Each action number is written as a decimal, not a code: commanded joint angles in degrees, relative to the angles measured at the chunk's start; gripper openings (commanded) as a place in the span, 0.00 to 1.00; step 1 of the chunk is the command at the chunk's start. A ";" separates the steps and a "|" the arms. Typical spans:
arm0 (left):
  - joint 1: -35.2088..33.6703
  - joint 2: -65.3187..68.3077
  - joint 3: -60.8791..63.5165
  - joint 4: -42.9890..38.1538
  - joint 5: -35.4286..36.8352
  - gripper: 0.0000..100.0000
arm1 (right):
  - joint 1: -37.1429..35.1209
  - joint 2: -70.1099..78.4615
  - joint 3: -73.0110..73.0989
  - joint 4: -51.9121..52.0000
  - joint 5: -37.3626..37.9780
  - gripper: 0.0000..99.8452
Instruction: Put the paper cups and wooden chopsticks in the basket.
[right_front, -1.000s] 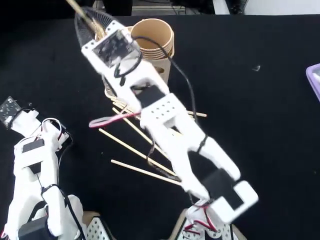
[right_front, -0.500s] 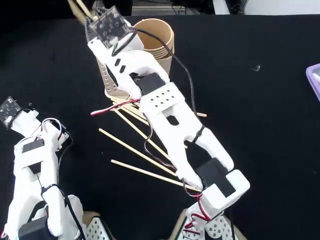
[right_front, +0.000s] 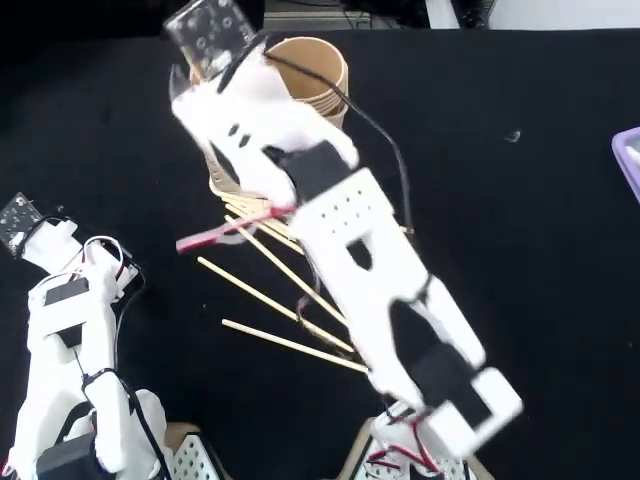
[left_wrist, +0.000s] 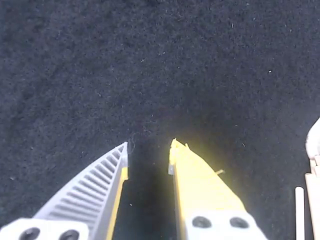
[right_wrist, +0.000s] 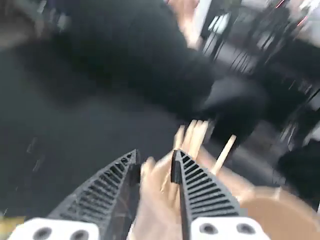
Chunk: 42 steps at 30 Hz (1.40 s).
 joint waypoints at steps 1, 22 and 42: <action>0.57 -0.97 -3.47 -0.97 0.53 0.14 | -0.35 -7.78 3.56 21.27 -0.09 0.12; 0.57 -0.97 -3.47 -0.97 0.53 0.14 | -8.00 -7.78 60.18 3.87 12.57 0.24; 0.31 -0.97 -3.47 -0.97 0.53 0.14 | -7.65 -6.02 56.84 7.65 12.57 0.01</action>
